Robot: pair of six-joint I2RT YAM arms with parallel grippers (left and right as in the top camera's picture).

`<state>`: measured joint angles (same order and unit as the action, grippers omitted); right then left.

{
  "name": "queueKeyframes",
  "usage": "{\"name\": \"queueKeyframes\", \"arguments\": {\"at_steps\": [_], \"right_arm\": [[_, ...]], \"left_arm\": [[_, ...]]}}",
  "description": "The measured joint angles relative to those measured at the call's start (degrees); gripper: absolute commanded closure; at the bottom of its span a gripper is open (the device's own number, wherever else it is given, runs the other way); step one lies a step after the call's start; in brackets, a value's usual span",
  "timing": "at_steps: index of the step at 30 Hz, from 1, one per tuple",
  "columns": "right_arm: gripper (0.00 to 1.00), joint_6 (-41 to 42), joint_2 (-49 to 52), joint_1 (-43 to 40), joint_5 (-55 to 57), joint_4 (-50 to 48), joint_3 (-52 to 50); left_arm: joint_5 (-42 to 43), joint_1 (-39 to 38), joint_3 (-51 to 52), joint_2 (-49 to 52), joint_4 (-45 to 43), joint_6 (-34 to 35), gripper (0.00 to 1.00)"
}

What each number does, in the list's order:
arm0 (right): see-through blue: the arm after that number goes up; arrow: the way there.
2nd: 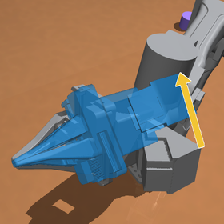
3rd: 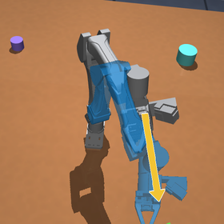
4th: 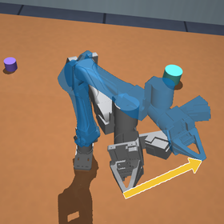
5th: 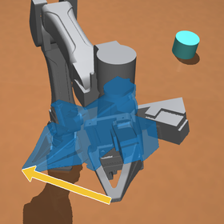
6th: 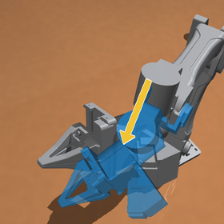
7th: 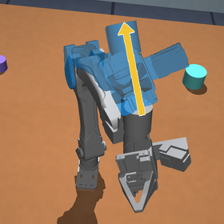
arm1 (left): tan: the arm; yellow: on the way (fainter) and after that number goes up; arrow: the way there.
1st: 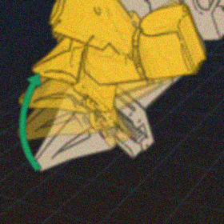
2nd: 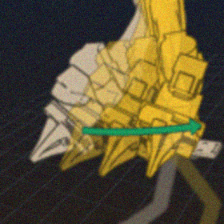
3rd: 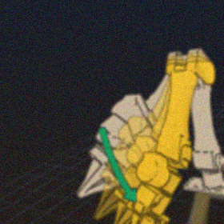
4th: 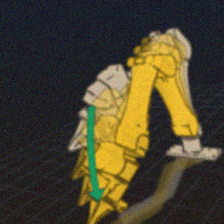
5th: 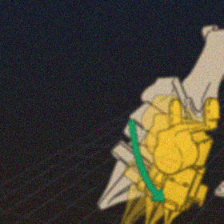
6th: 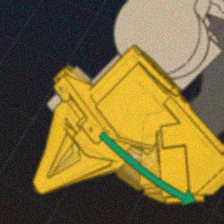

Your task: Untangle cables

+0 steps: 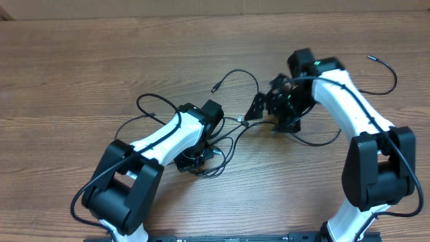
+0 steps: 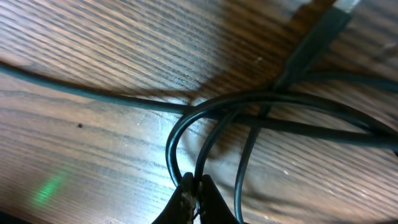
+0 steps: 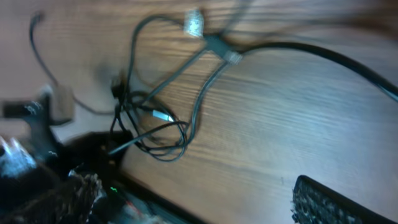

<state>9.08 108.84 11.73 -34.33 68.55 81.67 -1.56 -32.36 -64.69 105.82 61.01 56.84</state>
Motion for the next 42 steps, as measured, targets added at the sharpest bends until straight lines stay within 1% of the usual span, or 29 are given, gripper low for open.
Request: {"name": "queueKeyframes", "arguments": {"at_steps": [5,10,16,19,20,22,24,25,27,29,33,36,38,42], "right_arm": [[0.00,-14.3,0.0,2.3,-4.4,-7.0,-6.1],[0.00,-24.4,0.0,3.5,-8.5,-13.9,-8.3],[0.01,-28.3,0.0,4.8,-10.8,-21.4,-8.7],[0.07,-29.1,0.0,6.6,-12.1,-22.6,-8.7],[0.12,-29.4,0.0,7.5,-12.3,-22.7,-8.7],[0.28,-30.3,0.1,9.6,-12.8,-22.8,-8.7],[0.37,-31.4,0.4,11.8,-12.8,-22.8,-8.7],[0.46,-31.6,0.6,13.0,-12.5,-22.8,-8.7],[0.66,-32.4,1.3,14.8,-11.3,-22.6,-8.7],[0.96,-32.4,2.0,16.0,-10.1,-22.3,-8.7],[0.96,-31.5,2.6,16.4,-8.5,-22.3,-8.7],[0.96,-30.3,2.7,15.0,-7.8,-18.7,-5.8],[0.96,-29.7,3.0,12.9,-7.3,-14.0,-1.0],[0.96,-28.9,3.1,6.0,-6.4,-4.6,13.0]], "left_arm": [[0.2,2.0,0.0,-4.4,-0.2,-0.3,0.96],[1.9,6.2,0.0,-8.0,-0.7,-2.7,0.96],[4.4,8.3,0.0,-8.5,-1.5,-5.2,0.96],[5.2,8.4,0.0,-8.5,-2.0,-6.0,0.95],[5.4,8.4,0.0,-8.5,-2.0,-6.1,0.96],[5.9,8.4,0.0,-8.5,-2.2,-6.3,0.96],[6.2,8.4,0.0,-8.5,-2.4,-6.3,0.96],[6.4,8.5,0.0,-8.5,-2.4,-6.4,0.96],[6.8,9.0,0.0,-8.5,-2.4,-7.0,0.96],[7.5,10.0,0.0,-8.5,-2.4,-7.9,0.96],[10.4,14.0,0.0,-8.5,-2.5,-10.0,0.96],[12.7,17.4,0.0,-8.5,-2.5,-12.3,0.96],[13.9,19.4,0.0,-8.5,-2.5,-14.2,0.96],[15.8,22.7,0.0,-8.6,-2.4,-18.3,0.95]]}}
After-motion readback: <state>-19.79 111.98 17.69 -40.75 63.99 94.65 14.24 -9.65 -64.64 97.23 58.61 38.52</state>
